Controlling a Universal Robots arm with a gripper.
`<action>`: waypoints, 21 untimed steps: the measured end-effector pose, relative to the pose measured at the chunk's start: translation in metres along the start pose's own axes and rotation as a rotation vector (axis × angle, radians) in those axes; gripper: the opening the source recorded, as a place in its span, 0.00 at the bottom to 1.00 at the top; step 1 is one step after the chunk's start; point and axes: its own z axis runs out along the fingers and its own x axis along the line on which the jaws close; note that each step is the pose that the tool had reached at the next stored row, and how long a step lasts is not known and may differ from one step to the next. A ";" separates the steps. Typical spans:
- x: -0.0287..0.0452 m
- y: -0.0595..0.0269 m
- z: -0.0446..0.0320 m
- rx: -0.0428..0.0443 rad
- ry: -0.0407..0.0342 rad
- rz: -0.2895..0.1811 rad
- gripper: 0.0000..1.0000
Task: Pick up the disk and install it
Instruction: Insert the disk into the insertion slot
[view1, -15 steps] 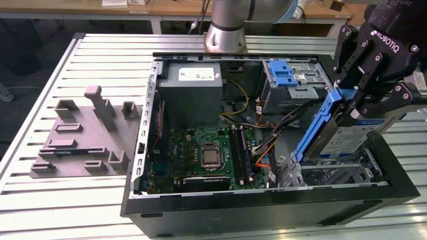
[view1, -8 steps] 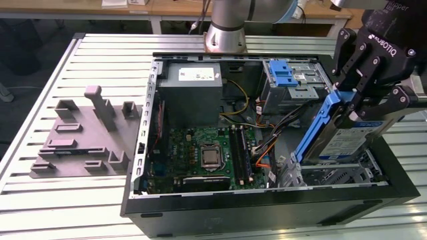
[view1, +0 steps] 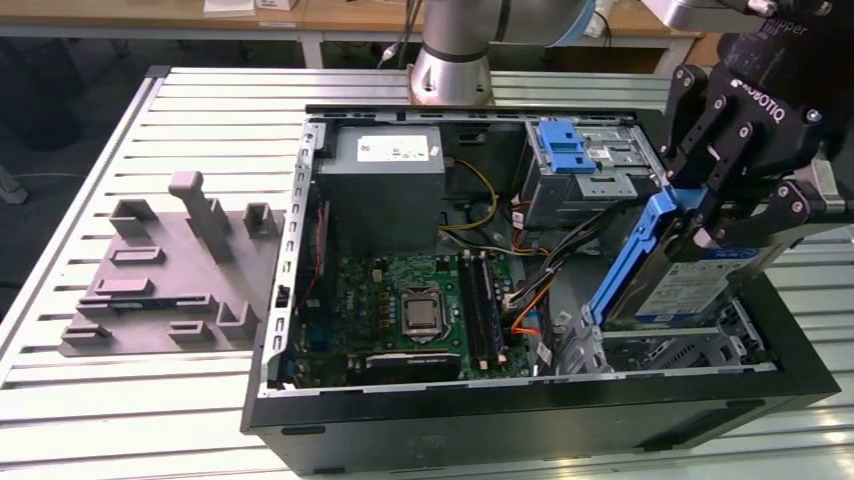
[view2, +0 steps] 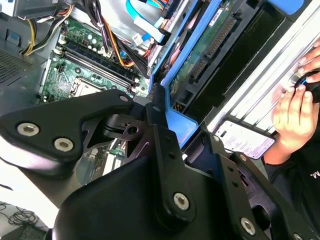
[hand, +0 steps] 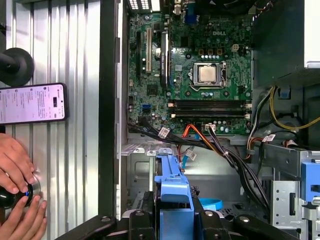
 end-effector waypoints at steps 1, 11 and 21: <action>0.0000 0.0000 0.0005 0.0000 0.0001 0.000 0.36; -0.0002 -0.0001 0.0062 0.0000 0.0000 0.000 0.36; -0.0005 -0.0002 0.0129 0.0000 0.0000 0.000 0.36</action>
